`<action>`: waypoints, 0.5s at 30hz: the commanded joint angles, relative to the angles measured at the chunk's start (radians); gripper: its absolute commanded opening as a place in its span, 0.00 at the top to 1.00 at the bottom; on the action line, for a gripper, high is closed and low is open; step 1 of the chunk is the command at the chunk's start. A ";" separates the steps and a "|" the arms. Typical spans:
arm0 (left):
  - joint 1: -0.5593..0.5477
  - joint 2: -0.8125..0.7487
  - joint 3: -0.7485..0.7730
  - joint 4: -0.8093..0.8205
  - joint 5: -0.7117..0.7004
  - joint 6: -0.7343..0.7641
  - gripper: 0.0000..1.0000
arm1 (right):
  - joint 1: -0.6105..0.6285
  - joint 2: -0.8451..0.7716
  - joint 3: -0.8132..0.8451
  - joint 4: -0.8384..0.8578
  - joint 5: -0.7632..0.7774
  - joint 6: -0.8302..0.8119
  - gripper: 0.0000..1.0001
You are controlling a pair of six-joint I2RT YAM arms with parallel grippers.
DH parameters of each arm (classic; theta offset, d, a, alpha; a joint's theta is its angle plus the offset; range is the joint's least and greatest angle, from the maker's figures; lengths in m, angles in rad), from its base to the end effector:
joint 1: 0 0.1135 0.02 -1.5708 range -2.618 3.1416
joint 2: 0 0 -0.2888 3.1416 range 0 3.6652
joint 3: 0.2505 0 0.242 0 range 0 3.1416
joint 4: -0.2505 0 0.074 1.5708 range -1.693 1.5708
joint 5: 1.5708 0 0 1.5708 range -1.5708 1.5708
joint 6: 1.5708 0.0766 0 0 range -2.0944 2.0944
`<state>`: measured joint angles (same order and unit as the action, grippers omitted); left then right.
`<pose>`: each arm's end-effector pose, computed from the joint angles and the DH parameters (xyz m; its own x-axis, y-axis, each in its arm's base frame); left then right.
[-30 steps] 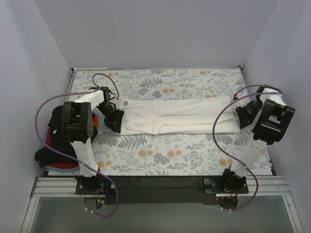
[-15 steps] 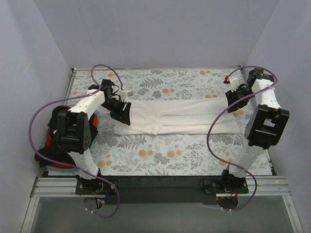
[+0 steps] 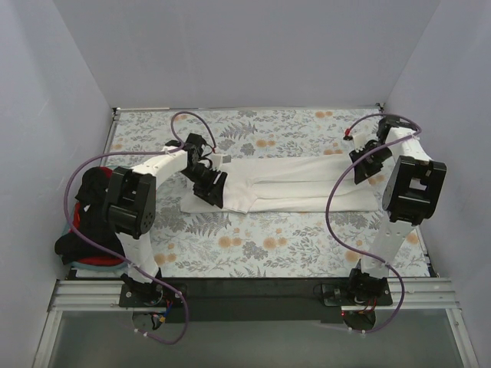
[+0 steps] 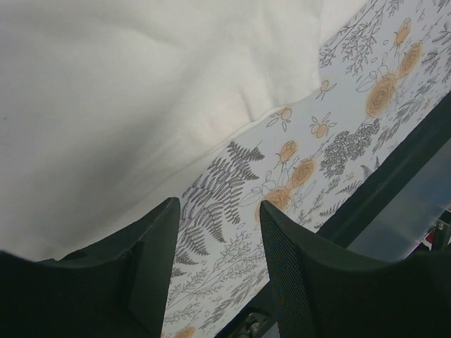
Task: Fold and stack the t-shirts
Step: Fold the tshirt
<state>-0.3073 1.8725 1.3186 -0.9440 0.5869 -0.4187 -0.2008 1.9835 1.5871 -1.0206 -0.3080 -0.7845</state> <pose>0.3177 -0.1453 0.1795 -0.9865 -0.0421 0.1580 -0.1213 0.8366 -0.5342 0.3944 -0.0566 0.1976 -0.7875 -0.5267 -0.3201 -0.5818 0.8067 0.1038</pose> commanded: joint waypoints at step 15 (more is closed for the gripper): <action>0.086 -0.064 -0.037 -0.019 -0.033 -0.115 0.53 | 0.279 -0.228 -0.140 0.130 -0.362 0.253 0.56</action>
<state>-0.2668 1.8946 1.3197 -0.9329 0.5579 -0.5232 -0.0185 1.8637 1.5005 -0.9638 -0.4835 -0.6643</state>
